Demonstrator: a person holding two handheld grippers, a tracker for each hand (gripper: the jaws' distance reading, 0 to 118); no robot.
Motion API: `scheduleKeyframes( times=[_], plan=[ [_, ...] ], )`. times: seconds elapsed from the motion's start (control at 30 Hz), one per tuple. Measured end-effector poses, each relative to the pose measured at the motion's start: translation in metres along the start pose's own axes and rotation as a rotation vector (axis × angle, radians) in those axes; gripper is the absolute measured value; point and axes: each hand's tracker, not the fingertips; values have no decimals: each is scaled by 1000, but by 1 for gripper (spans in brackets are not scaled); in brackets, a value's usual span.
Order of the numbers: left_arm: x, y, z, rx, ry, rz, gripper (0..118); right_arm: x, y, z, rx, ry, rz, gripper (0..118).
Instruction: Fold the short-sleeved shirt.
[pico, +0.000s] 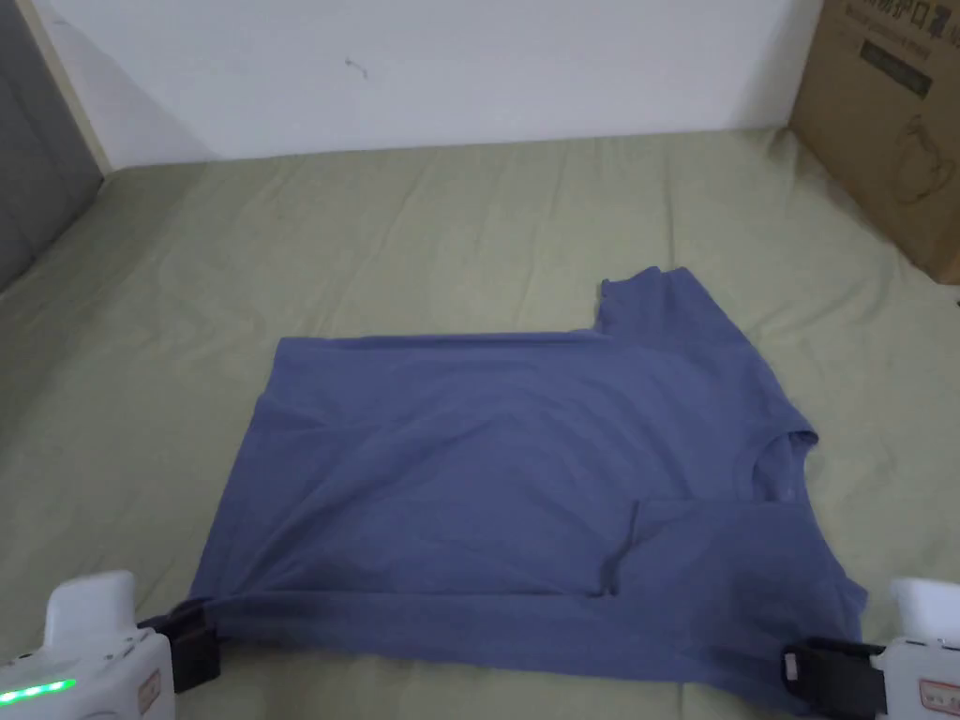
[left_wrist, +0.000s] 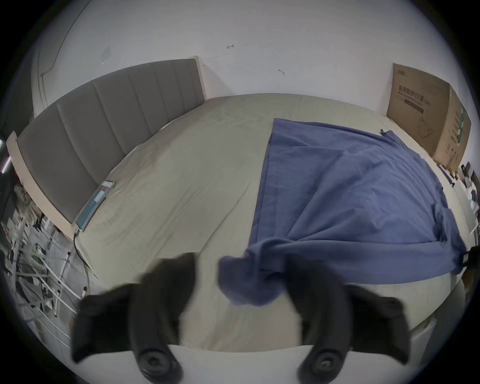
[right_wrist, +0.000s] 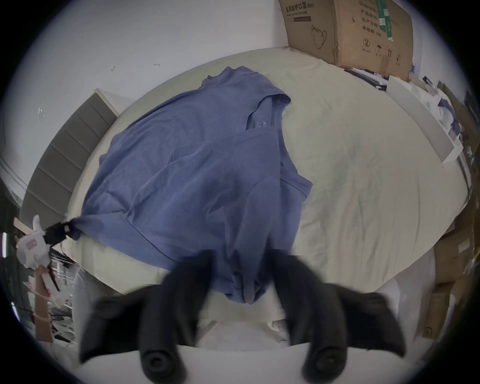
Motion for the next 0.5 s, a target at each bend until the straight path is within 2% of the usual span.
scheduleKeyframes(
  times=[0.03, 0.07, 0.2, 0.23, 0.3, 0.33, 0.37, 0.43, 0.47, 0.5],
  plan=[
    [-1, 0, 5, 8, -20, 10, 90, -2, -1, 3, 6, -7, 17, 92],
    [-2, 0, 12, 27, -29, 23, 90, -5, -4, 10, 17, -20, 31, 95],
    [-15, -6, 39, 34, -61, 70, 90, -18, -11, 41, 82, -53, 71, 92],
    [-19, -11, 48, 34, -80, 80, 89, -21, -13, 51, 105, -46, 72, 87],
    [-21, -19, 64, 40, -93, 95, 79, -25, -19, 72, 157, 6, 53, 59],
    [-21, -24, 72, 47, -99, 102, 68, -26, -23, 81, 171, 29, 30, 47],
    [-22, -29, 78, 48, -100, 105, 49, -27, -26, 86, 177, 41, 11, 31],
    [-21, -36, 83, 46, -96, 105, 14, -30, -34, 93, 173, 58, -19, 9],
    [-21, -39, 84, 45, -84, 105, 2, -31, -38, 92, 175, 69, -24, 0],
    [-21, -43, 83, 47, -69, 95, 1, -34, -41, 90, 168, 63, -31, 0]
  ],
)
